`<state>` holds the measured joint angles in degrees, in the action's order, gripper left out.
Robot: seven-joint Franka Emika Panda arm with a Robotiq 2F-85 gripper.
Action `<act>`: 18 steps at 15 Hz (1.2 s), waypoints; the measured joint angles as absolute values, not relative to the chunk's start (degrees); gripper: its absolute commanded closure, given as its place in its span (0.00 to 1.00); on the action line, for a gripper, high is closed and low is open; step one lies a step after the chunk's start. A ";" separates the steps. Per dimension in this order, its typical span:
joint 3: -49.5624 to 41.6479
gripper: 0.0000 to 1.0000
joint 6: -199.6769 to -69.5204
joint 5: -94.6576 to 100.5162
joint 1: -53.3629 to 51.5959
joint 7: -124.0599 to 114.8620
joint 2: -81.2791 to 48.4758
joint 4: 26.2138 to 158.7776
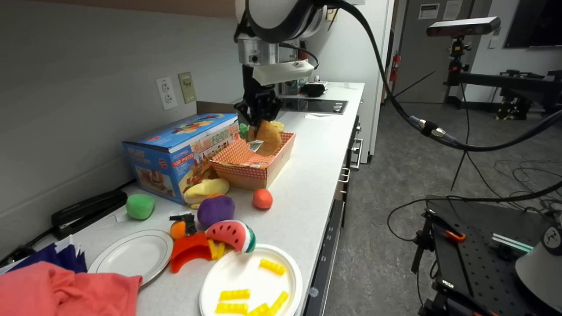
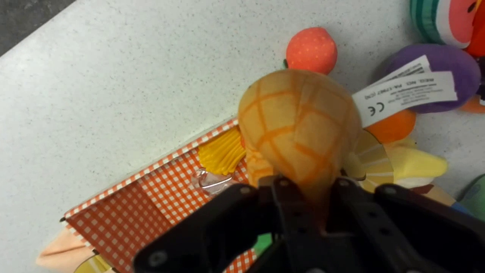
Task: Put the pineapple, cherry, watermelon, eggplant, banana and orange plushies in the box
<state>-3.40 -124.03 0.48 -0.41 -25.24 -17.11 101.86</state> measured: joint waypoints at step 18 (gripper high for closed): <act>-6.66 0.00 -123.58 7.12 -2.77 -29.14 -27.81 87.34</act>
<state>-6.66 -123.58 7.12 -2.77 -29.14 -27.81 87.34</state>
